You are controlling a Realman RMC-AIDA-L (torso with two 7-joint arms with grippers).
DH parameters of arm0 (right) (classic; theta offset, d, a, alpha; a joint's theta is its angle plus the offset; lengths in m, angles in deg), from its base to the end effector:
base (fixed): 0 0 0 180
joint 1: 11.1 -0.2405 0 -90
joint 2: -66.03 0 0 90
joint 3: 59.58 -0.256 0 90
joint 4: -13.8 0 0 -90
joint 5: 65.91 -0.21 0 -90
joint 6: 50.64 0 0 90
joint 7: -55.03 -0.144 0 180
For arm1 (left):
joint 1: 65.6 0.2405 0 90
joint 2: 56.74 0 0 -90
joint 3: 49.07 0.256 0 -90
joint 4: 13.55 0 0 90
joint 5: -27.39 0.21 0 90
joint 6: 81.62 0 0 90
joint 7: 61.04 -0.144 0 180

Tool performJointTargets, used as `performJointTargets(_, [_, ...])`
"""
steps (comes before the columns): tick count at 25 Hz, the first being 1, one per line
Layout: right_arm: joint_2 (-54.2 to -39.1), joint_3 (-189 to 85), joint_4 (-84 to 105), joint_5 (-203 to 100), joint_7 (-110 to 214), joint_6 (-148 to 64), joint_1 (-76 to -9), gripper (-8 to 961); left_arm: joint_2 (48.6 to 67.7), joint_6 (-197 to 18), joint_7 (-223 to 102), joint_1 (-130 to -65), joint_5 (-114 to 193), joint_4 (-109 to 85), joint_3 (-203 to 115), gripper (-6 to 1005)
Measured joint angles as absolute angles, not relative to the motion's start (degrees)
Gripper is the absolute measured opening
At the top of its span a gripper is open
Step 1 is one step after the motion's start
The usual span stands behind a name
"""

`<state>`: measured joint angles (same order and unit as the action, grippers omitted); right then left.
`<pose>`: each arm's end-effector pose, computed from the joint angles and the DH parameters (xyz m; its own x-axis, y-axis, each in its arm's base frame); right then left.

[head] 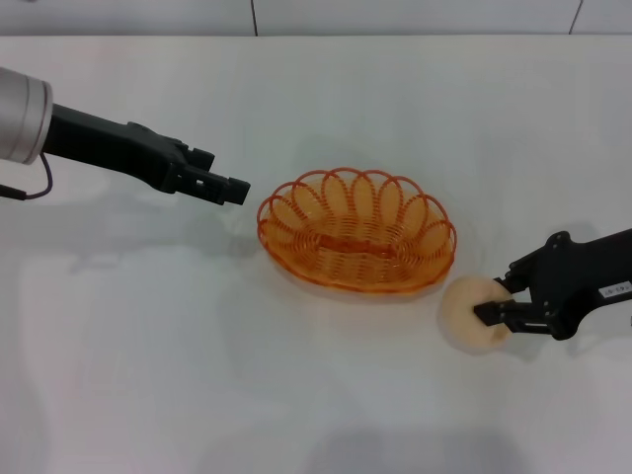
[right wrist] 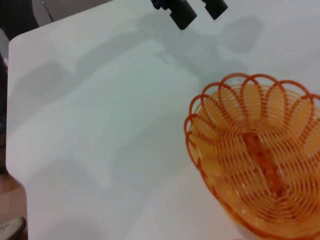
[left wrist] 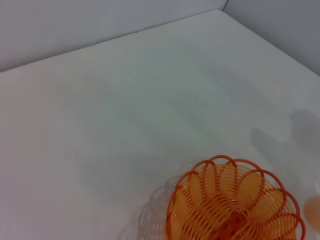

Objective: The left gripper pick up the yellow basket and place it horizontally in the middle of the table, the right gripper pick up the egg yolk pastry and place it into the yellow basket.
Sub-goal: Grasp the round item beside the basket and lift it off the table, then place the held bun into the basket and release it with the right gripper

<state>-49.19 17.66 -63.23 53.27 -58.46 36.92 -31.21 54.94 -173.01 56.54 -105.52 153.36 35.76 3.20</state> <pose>0.2101 0.3089 0.0097 0.9360 -0.3506 -0.0302 -0.3512 -0.9256 -0.1410 -0.2183 0.3803 0.0446 0.7679 0.6200 0.1614 0.6379 -0.7631 -0.1036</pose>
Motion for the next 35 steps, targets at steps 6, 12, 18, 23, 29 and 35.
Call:
performJointTargets(6, [-49.19,15.75,-67.55,53.35,-60.01,39.26,-31.30,248,54.84,-173.74,56.50,-105.33,153.90,35.76,3.40,868])
performJointTargets(12, [-49.40,16.00,-70.85,52.97,-61.16,39.23,-33.52,185,54.91,-175.77,56.42,-105.18,155.70,36.20,3.39,868])
performJointTargets(18, [-49.66,20.43,-68.70,51.72,-61.17,33.97,-36.78,135,55.27,-177.13,56.31,-105.00,157.11,37.33,3.40,868])
performJointTargets(23, [-49.76,24.85,-66.11,51.66,-61.17,28.98,-39.11,99,55.22,-177.66,56.32,-104.96,157.12,37.38,3.40,867])
performJointTargets(29, [-49.79,28.49,-64.58,51.59,-61.82,23.25,-40.13,64,55.21,-177.77,56.29,-104.90,157.12,37.69,3.40,867])
performJointTargets(35, [-49.74,28.76,-62.45,51.03,-62.70,22.14,-41.33,61,55.23,-177.77,56.07,-104.72,157.12,38.03,3.39,867])
